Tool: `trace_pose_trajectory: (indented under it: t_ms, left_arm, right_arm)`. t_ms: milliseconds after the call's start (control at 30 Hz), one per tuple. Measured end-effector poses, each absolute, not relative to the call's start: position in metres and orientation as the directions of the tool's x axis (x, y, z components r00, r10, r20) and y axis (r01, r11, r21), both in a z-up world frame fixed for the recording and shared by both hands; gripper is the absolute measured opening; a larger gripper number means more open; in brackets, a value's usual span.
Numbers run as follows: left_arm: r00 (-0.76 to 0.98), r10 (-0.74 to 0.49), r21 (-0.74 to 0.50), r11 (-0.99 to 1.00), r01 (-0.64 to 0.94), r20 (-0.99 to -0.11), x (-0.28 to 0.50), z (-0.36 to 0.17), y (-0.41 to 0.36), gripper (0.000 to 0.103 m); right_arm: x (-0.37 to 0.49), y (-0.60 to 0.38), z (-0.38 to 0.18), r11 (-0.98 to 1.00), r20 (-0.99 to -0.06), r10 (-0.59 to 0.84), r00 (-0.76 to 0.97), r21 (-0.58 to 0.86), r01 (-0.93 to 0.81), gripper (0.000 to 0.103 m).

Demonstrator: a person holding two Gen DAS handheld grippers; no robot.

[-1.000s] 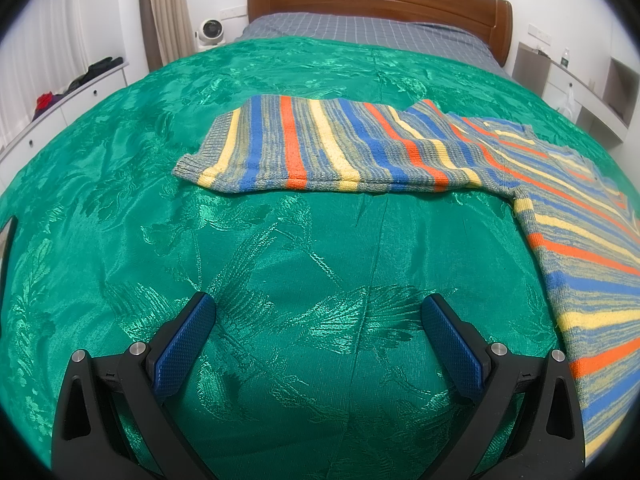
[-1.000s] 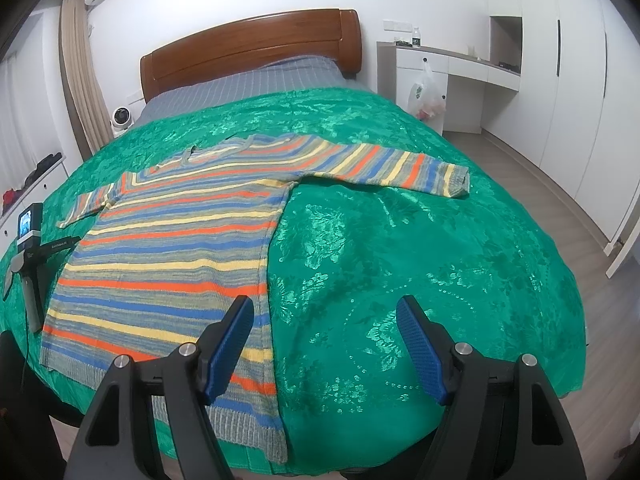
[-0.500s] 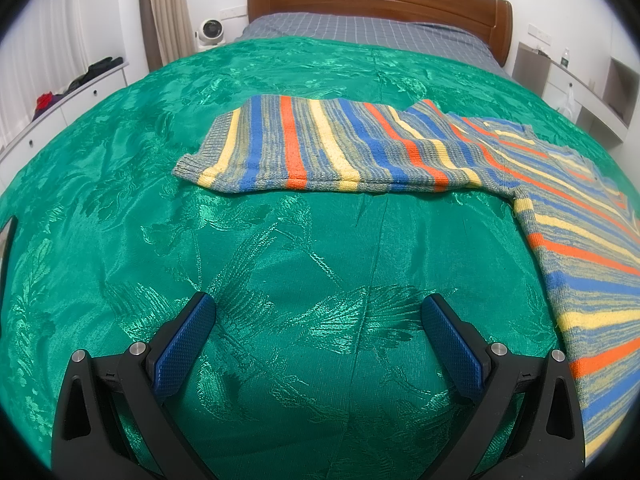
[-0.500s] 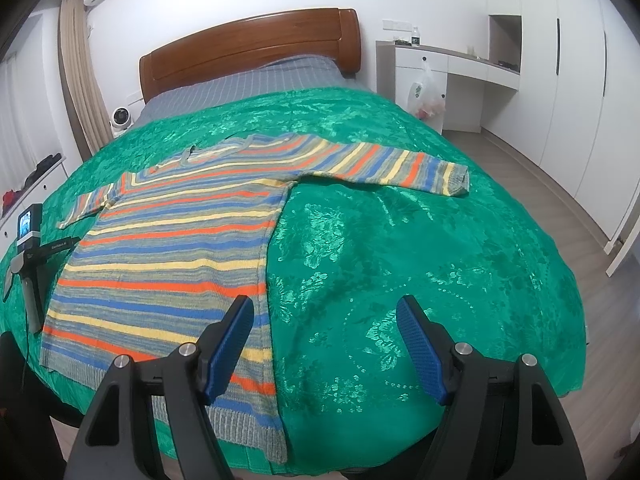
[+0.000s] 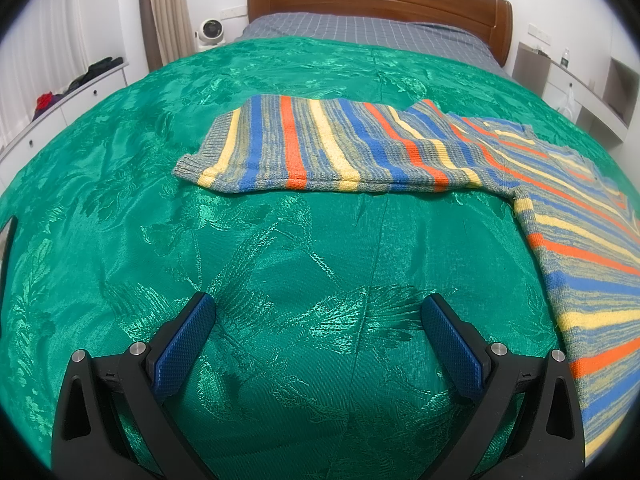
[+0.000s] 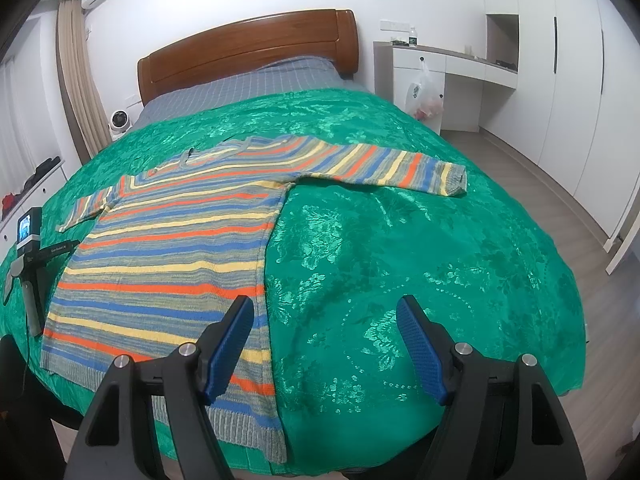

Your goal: Fold small clothes

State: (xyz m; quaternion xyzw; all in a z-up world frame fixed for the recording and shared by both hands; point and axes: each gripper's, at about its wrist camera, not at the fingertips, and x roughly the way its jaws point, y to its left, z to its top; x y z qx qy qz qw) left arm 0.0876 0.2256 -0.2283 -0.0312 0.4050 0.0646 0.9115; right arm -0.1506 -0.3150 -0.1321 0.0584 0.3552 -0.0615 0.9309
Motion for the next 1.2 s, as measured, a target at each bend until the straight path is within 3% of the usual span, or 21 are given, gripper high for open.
trace_pose_trajectory:
  t_ms: [1200]
  left_arm:
    - [0.664,0.092,-0.005,0.990,-0.143,-0.742,0.0874,-0.2282,0.2259,0.103]
  right_arm:
    - [-0.1490,-0.3166,-0.1329,0.986,-0.674,-0.069,0.736,0.069,0.155,0.073]
